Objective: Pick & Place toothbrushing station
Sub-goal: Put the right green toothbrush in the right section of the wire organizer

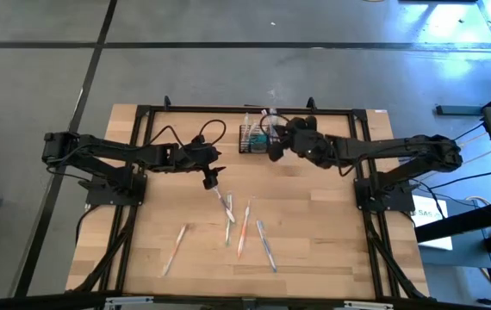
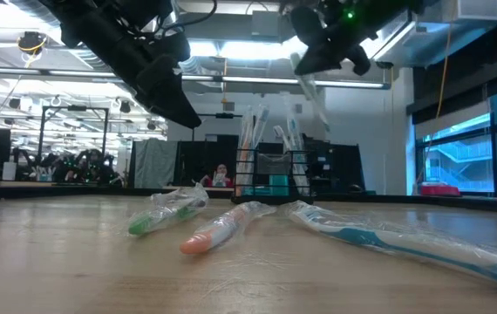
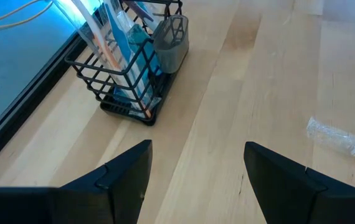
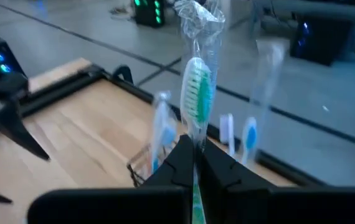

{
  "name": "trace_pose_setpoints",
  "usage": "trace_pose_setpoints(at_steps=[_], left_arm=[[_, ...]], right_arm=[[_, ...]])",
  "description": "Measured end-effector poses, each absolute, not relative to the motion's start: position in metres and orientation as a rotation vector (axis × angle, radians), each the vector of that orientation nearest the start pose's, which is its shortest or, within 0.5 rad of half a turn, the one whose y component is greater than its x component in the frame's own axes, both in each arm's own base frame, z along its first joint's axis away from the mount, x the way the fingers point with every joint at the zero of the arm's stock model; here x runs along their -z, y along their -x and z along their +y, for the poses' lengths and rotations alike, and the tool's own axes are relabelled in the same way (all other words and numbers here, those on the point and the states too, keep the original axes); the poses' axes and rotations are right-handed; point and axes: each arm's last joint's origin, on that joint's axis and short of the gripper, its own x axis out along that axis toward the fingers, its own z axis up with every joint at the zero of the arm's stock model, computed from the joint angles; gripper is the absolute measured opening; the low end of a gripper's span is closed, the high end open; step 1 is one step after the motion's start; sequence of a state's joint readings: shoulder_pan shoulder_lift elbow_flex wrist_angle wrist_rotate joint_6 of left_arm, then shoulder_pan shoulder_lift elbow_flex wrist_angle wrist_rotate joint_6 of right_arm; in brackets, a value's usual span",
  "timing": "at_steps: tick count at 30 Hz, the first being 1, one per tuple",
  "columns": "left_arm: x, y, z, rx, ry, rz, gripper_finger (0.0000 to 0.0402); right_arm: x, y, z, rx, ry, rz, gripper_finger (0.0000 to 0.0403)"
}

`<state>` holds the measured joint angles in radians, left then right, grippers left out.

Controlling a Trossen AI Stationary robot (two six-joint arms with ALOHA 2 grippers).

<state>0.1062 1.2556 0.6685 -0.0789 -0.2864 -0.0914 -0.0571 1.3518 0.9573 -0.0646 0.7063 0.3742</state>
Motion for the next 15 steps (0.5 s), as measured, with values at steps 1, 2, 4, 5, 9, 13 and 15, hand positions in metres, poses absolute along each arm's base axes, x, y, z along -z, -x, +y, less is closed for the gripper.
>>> trace_pose_setpoints(at_steps=[1, 2, 4, 5, 9, 13, 15], left_arm=[[-0.21, -0.248, 0.035, -0.408, 0.027, 0.65, 0.0251], [-0.21, -0.248, 0.035, -0.408, 0.027, 0.65, 0.0251], [-0.21, -0.248, 0.035, -0.408, 0.027, 0.65, 0.0251], [-0.21, -0.248, 0.035, -0.408, 0.027, 0.649, 0.0251], [-0.21, -0.248, 0.035, -0.408, 0.027, 0.65, 0.0251], [-0.21, -0.248, 0.035, -0.408, 0.027, 0.65, 0.0251], [-0.21, -0.248, 0.035, -0.408, 0.027, 0.65, 0.0251]], right_arm=[[-0.285, -0.292, -0.037, 0.812, -0.192, 0.285, 0.0009], [-0.287, -0.293, -0.039, 0.804, -0.183, 0.268, 0.0009], [-0.292, -0.294, -0.042, 0.801, -0.162, 0.231, 0.0009], [-0.294, -0.295, -0.044, 0.801, -0.145, 0.217, 0.0009], [-0.299, -0.295, -0.051, 0.809, -0.078, 0.19, 0.0009], [-0.302, -0.294, -0.059, 0.835, -0.05, 0.18, 0.0009], [-0.302, -0.294, -0.063, 0.841, -0.056, 0.165, 0.0009]])
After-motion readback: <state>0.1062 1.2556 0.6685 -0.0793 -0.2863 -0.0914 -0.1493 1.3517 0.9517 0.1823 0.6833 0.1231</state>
